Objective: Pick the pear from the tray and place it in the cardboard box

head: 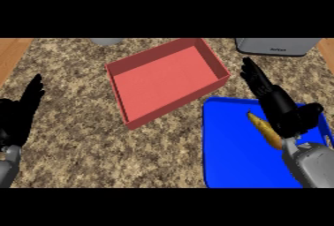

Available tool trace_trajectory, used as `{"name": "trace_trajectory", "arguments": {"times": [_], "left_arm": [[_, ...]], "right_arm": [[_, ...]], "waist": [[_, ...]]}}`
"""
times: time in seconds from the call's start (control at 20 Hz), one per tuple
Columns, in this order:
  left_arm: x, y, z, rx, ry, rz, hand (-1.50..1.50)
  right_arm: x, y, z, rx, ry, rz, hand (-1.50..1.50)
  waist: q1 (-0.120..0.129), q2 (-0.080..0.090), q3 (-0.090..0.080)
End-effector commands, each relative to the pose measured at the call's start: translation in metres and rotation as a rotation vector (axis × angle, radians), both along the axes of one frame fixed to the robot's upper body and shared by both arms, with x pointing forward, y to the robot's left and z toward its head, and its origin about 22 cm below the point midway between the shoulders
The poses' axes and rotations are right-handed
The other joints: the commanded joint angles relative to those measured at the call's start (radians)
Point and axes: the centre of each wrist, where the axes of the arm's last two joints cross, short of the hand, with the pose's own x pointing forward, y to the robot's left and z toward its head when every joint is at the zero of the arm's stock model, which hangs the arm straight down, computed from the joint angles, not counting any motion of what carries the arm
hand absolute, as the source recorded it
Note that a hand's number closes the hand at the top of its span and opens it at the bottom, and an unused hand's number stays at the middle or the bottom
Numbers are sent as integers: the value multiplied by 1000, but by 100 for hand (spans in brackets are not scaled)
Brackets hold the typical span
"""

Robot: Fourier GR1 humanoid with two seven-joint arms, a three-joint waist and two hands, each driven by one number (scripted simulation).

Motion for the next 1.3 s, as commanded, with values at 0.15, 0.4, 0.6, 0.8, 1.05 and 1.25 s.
{"name": "trace_trajectory", "arguments": {"times": [0.15, 0.4, 0.6, 0.8, 1.05, 1.25], "left_arm": [[-8, 11, -13, 106, -20, 38, 0], [-9, 13, -16, 111, 21, 25, 0], [-7, 9, -17, 124, -8, 32, 0], [-12, 4, -30, 116, -10, 5, 0], [-3, -2, -22, 132, -22, -10, 0], [2, -5, -22, 140, -39, -7, 0]], "right_arm": [[0, -19, -3, -32, 28, 522, -150], [7, -20, 73, -586, -331, 730, -150], [7, -78, 0, -250, -180, 824, -150], [17, -110, 3, -157, -223, 915, -150], [38, -121, 47, -437, -433, 911, -150], [37, -125, 50, -746, -439, 1007, -150]], "waist": [[-7, -10, 41], [27, -28, 42], [12, 18, 51], [31, 16, 48], [44, 10, 47], [55, 13, 44]]}}
